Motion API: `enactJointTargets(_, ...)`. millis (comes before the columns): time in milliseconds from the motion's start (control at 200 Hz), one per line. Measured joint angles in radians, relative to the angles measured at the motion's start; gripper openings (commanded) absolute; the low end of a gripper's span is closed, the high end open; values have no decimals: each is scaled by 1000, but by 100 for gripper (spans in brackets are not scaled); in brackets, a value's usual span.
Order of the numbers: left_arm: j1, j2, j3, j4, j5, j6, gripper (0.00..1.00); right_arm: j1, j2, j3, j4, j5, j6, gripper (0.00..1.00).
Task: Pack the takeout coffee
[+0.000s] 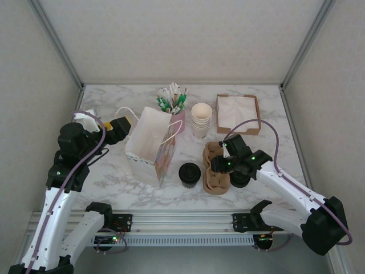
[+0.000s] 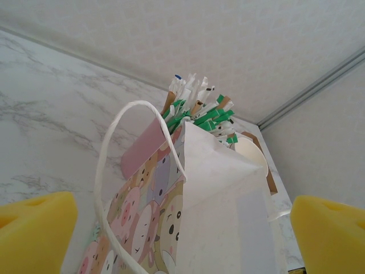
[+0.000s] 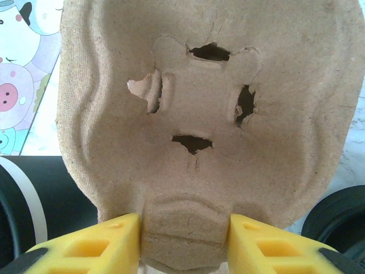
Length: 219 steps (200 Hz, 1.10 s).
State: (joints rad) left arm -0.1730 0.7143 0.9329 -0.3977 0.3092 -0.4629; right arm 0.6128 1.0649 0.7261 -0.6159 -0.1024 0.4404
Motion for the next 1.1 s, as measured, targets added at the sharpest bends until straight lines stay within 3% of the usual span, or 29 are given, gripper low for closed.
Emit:
enactJointTargets(385,0,3,8,-29,-6,20,99,0,-40,13,-47,4,19,40)
enactJointTargets(736,1,113,301,-388,-80,60,100,0,-44,113,-154,25,67,39)
enactJointTargets(1096,-33,183,310,-586,-103,71,99,0,-45,212,-240,31,81,39)
